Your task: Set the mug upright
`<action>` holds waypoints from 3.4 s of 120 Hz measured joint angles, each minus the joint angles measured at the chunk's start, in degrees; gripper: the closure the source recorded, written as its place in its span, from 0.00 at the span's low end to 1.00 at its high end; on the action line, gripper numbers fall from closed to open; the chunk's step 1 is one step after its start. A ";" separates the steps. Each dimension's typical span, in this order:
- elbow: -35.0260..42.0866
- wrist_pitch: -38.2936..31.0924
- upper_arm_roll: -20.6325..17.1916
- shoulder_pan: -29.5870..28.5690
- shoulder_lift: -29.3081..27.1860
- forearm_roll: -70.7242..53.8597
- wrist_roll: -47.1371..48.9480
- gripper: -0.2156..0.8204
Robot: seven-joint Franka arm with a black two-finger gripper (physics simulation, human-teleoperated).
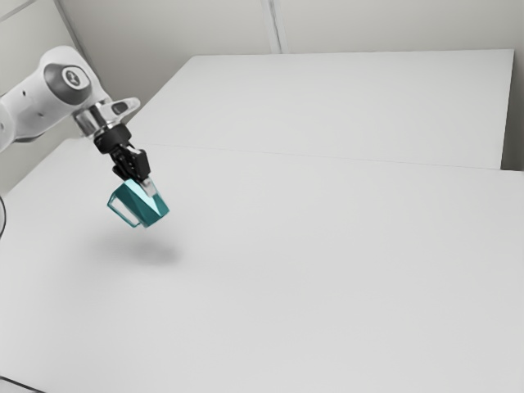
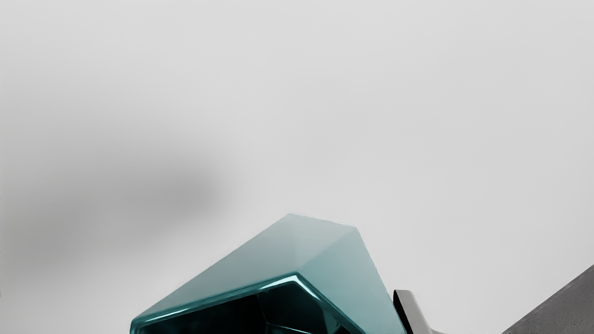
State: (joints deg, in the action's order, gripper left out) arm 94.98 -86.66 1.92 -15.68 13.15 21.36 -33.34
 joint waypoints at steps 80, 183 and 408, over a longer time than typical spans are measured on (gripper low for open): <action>7.24 -12.22 -0.08 16.49 -10.30 -20.15 13.80 0.96; 11.70 -24.37 -0.90 19.48 -5.15 -26.97 28.17 0.97; 15.72 -34.18 -0.95 20.68 -2.00 -26.80 34.39 0.27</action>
State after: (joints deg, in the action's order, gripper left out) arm 110.71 -120.84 0.97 4.99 11.14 -5.43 1.05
